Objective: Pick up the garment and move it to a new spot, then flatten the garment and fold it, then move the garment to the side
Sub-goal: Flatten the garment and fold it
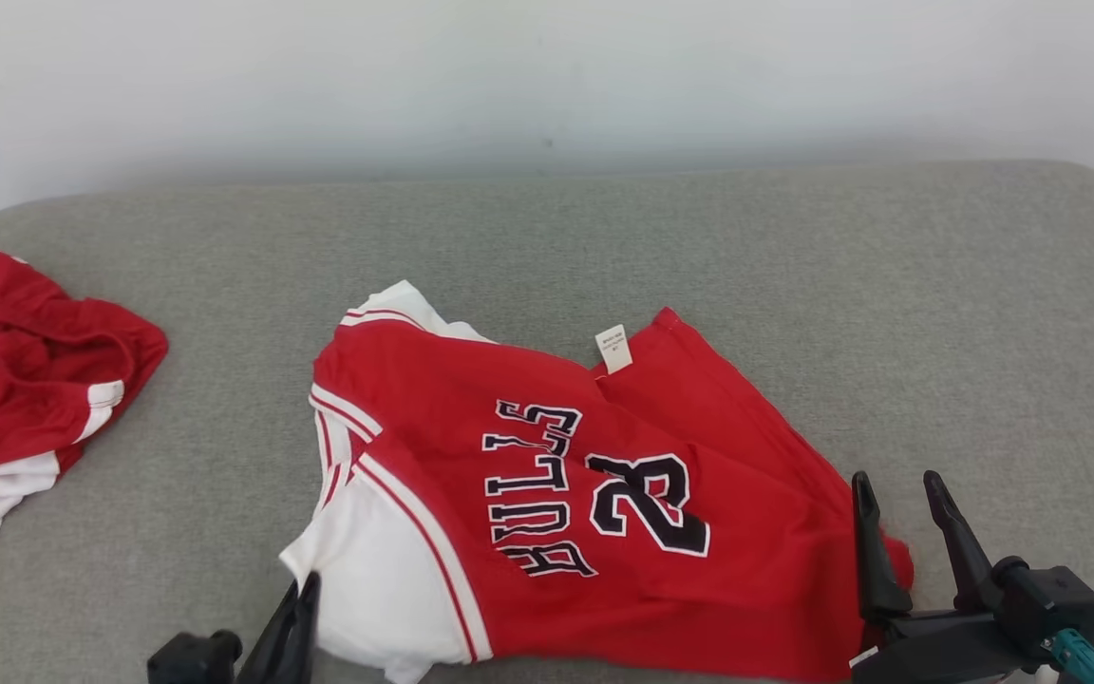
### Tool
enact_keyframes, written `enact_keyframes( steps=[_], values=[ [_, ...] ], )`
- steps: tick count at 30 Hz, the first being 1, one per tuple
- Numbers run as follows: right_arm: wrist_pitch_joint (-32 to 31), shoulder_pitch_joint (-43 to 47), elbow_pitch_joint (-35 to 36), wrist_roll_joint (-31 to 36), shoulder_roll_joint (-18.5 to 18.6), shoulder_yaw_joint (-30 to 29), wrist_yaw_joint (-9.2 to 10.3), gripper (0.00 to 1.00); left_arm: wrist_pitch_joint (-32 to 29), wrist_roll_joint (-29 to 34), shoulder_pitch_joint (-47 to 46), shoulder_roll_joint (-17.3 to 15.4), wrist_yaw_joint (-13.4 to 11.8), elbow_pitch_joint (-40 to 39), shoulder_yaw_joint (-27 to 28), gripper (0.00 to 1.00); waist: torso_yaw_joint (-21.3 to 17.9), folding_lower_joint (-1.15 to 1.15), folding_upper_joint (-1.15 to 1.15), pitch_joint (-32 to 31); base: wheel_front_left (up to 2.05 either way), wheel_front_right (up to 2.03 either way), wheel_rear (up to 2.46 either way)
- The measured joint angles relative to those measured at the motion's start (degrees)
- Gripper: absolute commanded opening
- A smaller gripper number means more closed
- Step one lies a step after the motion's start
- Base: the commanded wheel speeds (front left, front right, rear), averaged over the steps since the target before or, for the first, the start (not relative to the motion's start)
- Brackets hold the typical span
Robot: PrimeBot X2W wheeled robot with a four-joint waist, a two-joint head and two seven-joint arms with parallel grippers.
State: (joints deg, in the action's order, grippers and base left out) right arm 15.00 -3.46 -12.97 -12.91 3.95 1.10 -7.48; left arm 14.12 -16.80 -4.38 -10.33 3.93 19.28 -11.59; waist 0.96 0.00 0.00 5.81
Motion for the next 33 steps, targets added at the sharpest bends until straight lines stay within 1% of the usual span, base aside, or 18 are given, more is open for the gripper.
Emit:
enact_keyframes(
  steps=[6, 8, 9, 10, 11, 18, 23, 30, 33],
  values=[
    [0.0, 0.02, -0.35, 0.0, 0.0, 0.4, 0.0, 1.0, -2.83, -1.2, 6.59, 0.19, -2.01, -2.5, 0.46, 0.0, 1.57, 0.0, 0.0, -0.87, 0.0, 0.0, 0.0],
    [0.0, 0.07, -0.51, -0.01, 0.0, 0.53, 0.0, 1.0, -3.38, -1.72, 8.18, 0.85, -2.9, -3.28, 0.45, 0.0, 1.69, 0.0, 0.0, -1.17, 0.0, 0.0, 0.0],
    [0.0, 0.14, -0.63, -0.02, 0.03, 0.56, 0.0, 1.0, -3.46, -1.98, 8.82, 1.25, -3.26, -3.75, 0.47, 0.14, 1.7, 0.0, 0.0, -1.33, 0.0, 0.0, 0.0],
    [-0.01, 0.22, -0.75, -0.04, 0.09, 0.65, 0.0, 1.0, -3.45, -2.23, 9.41, 1.44, -3.63, -4.19, 0.54, 0.64, 1.68, 0.0, 0.0, -1.5, 0.0, 0.0, 0.0],
    [0.0, 0.29, -0.8, -0.09, 0.15, 0.6, 0.0, 1.0, -3.18, -2.54, 9.89, 1.56, -4.14, -4.63, 0.85, 1.0, 1.63, 0.0, 0.0, -1.68, 0.0, 0.0, 0.0],
    [-0.01, 1.15, -0.48, 0.07, 0.46, 0.32, 0.0, 1.0, -0.58, -2.04, 10.61, 1.09, -5.44, -8.39, 2.23, 1.0, 1.29, 0.0, 0.0, -3.04, 0.0, 0.0, 0.0],
    [0.0, 1.57, 0.88, 0.38, 0.82, 0.35, 0.0, 1.0, 0.76, -0.19, 10.07, 0.43, -6.16, -12.05, 4.98, 1.0, 0.49, 0.0, 0.0, -4.35, 0.0, 0.0, 0.0],
    [0.01, 2.67, 2.54, 1.26, 1.48, 1.03, 0.0, 1.0, 0.86, 2.67, 9.58, 0.07, -5.38, -16.03, 9.22, 1.0, -0.72, 0.0, 0.0, -5.51, 0.0, 0.0, 0.0],
    [0.12, 3.48, 3.12, 1.45, 2.11, 1.35, 0.0, 1.0, 0.93, 3.14, 9.59, 0.42, -5.38, -17.24, 11.33, 1.0, -1.08, 0.0, 0.0, -5.81, 0.0, 0.0, 0.0]
  ],
)
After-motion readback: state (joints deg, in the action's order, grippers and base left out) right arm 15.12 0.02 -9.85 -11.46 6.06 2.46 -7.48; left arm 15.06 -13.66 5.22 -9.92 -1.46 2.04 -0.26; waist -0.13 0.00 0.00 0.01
